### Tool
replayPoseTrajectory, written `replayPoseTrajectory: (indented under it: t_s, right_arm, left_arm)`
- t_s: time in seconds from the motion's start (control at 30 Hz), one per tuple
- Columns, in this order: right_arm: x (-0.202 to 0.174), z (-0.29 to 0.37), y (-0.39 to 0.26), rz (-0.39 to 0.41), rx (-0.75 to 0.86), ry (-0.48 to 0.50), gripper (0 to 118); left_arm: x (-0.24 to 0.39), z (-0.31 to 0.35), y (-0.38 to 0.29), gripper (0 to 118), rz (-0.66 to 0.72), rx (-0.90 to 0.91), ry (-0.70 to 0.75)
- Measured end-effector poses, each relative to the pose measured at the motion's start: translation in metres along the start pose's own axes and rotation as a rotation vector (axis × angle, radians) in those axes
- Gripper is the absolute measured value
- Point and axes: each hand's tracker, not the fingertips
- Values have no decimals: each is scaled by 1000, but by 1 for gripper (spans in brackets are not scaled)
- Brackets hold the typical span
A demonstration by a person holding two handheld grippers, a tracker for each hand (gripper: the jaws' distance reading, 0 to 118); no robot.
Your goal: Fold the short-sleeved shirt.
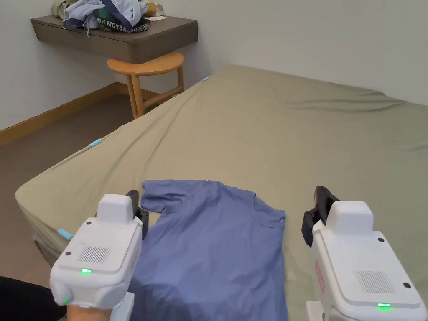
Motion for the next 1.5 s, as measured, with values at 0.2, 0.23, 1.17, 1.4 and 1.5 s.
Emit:
replayPoseTrajectory:
  t_s: [0.2,0.23,1.17,1.4,1.5]
  right_arm:
    - [20,0,-9,10,-28,-47,1]
    - [23,-1,-10,9,-34,-56,1]
    - [82,24,-18,9,-94,-178,1]
    - [97,42,-2,-9,-45,-207,1]
    - [109,53,4,-16,-25,-233,1]
  left_arm:
    - [23,-65,-5,5,134,-382,-183]
    - [28,-75,-10,20,177,-417,-197]
    - [87,-96,-18,0,209,-609,-372]
    - [109,-68,81,0,146,-399,-533]
    - [128,-59,124,0,127,-327,-605]
